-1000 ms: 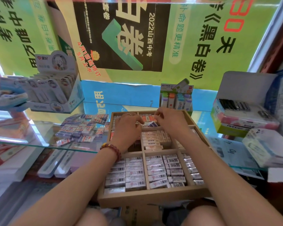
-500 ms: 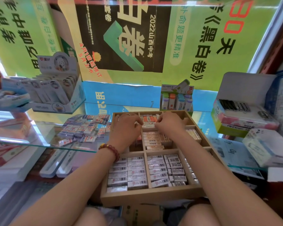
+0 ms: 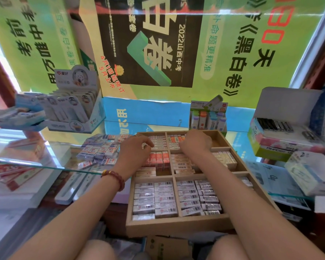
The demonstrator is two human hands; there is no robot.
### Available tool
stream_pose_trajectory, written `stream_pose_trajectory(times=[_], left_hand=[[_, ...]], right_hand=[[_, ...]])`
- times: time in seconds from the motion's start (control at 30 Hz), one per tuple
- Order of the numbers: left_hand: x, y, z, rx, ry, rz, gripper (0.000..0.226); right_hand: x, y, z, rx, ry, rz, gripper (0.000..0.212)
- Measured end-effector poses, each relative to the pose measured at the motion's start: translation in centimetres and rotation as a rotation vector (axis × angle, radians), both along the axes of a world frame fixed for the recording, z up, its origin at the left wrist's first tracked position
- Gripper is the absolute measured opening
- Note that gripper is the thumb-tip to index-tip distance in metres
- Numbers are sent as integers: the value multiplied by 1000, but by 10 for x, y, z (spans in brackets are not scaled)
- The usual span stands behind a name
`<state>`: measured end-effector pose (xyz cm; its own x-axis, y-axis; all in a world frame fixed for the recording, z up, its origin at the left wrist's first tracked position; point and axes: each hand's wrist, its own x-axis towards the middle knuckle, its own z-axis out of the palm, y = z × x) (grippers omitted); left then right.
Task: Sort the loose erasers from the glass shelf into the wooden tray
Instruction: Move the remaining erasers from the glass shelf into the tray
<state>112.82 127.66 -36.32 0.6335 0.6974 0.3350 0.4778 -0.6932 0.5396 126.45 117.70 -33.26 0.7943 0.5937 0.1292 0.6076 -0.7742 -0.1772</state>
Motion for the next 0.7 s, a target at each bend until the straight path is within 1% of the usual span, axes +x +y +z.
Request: stream_pose_trajectory(times=[0.1,0.2,0.27,0.37,0.43,0.5,0.53,0.63,0.7], left_hand=[[-3,-3,-5,-51,27,-61,17],[-5,-6,-7,17,60,-103,18],[-10,-5,-3,51,32,-92,19],[-29,10,1,10,-79,28,18],[-49,30,-1,37,-93,150,21],[-68,46,-10,70,26,243,34],[-75,51,-17,62,123,254,44],[-88,59,-42,75,408,187,75],[-93,61,-53,72,455,133,89]], right_hand=[[-3,-3,4,-38,1,28,23],[-15,-1,4,-193,-150,67,30],[-23,3,6,-234,-192,99,37],[-34,7,13,-128,-162,200,40],[-46,11,20,-5,-92,306,35],[-63,15,23,126,5,415,27],[-72,18,23,169,52,470,25],[-88,29,18,179,93,622,23],[-93,35,12,167,59,685,27]])
